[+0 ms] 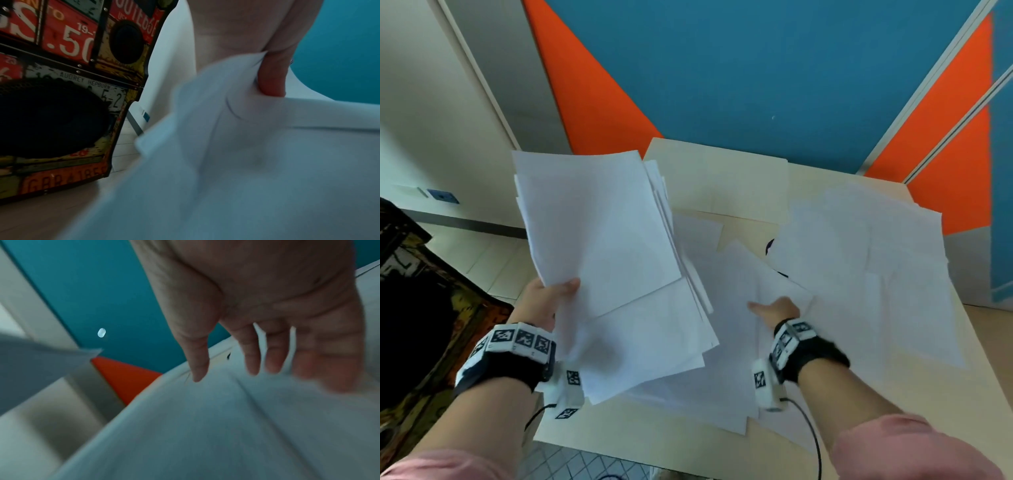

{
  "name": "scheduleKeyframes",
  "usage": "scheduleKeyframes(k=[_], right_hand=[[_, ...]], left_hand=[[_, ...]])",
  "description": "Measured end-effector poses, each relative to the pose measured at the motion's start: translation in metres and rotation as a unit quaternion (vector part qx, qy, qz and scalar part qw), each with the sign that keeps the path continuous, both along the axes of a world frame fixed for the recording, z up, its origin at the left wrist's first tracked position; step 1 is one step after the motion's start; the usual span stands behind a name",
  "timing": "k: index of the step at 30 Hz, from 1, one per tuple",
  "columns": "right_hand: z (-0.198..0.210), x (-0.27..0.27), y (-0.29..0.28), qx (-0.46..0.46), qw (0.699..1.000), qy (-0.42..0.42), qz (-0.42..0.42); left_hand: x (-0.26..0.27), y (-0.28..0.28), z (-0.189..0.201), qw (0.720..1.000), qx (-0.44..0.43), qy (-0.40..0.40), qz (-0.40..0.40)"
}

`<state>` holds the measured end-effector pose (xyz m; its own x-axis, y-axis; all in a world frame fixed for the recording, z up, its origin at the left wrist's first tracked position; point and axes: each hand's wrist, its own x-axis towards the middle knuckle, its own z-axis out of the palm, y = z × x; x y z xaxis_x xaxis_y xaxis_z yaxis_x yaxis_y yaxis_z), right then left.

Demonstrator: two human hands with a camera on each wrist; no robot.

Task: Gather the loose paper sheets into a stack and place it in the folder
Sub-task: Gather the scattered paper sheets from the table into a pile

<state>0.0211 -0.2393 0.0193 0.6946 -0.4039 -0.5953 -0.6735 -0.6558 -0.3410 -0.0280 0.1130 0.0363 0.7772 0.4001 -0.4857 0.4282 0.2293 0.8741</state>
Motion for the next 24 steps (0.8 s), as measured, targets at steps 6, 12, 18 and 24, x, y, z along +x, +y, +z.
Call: scheduleKeyframes(k=[6, 12, 18, 24], right_hand=[[-0.035, -0.022, 0.036, -0.082, 0.993, 0.075, 0.043], [-0.031, -0.004, -0.003, -0.072, 0.994, -0.004, 0.08], [-0.021, -0.006, 0.019, -0.05, 0.991, 0.031, -0.117], [-0.037, 0.0, 0.026, 0.059, 0.98, -0.064, -0.176]], left_hand=[[-0.002, 0.013, -0.009, 0.999, 0.002, 0.032, 0.02], [-0.003, 0.025, -0.015, 0.998, -0.006, 0.05, 0.028], [0.002, 0.017, -0.017, 0.998, -0.021, 0.054, 0.028], [0.005, 0.01, -0.014, 0.996, -0.032, 0.078, 0.025]])
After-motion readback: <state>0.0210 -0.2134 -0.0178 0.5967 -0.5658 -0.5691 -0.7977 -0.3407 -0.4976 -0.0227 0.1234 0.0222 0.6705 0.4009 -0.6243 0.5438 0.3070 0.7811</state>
